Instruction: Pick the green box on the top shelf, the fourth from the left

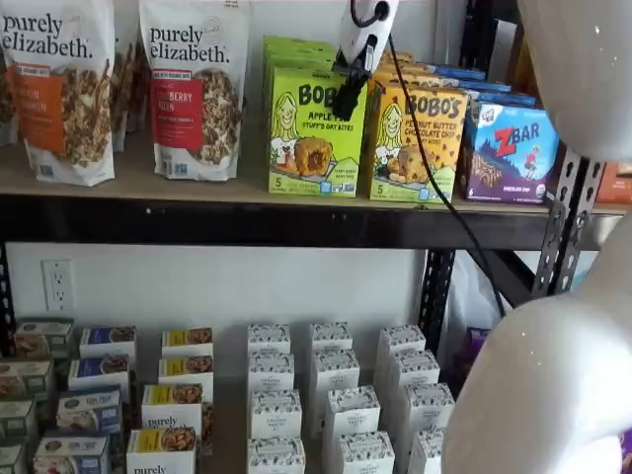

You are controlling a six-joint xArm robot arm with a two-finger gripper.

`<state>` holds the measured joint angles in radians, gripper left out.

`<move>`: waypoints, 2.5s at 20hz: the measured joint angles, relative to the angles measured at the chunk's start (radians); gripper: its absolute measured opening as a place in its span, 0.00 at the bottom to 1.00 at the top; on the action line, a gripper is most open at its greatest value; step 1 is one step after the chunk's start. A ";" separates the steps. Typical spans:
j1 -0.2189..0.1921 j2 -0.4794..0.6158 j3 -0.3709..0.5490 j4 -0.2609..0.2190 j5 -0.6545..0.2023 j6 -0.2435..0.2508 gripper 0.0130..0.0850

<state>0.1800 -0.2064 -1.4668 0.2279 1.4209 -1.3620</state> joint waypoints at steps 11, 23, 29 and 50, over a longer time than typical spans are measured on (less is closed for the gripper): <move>-0.002 0.000 -0.005 0.001 0.006 0.000 0.78; -0.005 -0.004 -0.003 0.004 0.005 -0.003 0.61; -0.003 -0.006 0.000 0.007 0.003 -0.002 0.44; 0.000 -0.005 -0.003 0.002 0.005 0.002 0.28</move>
<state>0.1804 -0.2109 -1.4694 0.2299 1.4261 -1.3598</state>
